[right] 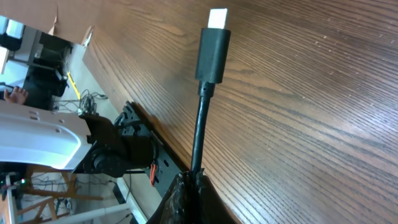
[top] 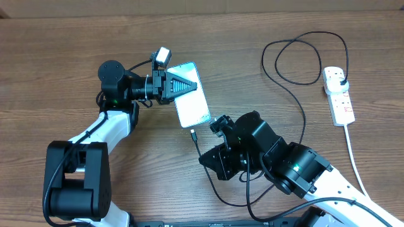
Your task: Plug charger to phone and switch on socket
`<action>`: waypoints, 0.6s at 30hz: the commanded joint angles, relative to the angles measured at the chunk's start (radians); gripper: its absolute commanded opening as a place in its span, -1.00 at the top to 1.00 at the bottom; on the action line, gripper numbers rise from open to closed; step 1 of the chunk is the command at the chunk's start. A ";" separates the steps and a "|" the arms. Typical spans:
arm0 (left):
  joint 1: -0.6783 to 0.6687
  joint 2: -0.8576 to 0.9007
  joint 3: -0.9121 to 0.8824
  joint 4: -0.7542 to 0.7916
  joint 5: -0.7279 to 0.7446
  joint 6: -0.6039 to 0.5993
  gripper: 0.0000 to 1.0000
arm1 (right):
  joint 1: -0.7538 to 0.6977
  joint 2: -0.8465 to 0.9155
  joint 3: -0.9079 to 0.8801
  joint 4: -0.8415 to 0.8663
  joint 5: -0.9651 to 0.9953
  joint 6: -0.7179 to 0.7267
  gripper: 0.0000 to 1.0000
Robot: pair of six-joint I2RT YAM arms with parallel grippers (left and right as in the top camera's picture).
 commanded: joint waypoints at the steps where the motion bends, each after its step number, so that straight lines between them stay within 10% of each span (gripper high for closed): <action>1: -0.006 -0.010 0.000 0.008 0.038 0.009 0.92 | -0.003 -0.006 0.000 0.008 0.040 0.015 0.93; 18: -0.006 -0.010 0.000 0.008 0.058 0.008 0.91 | -0.003 -0.006 0.000 0.009 0.062 0.067 0.93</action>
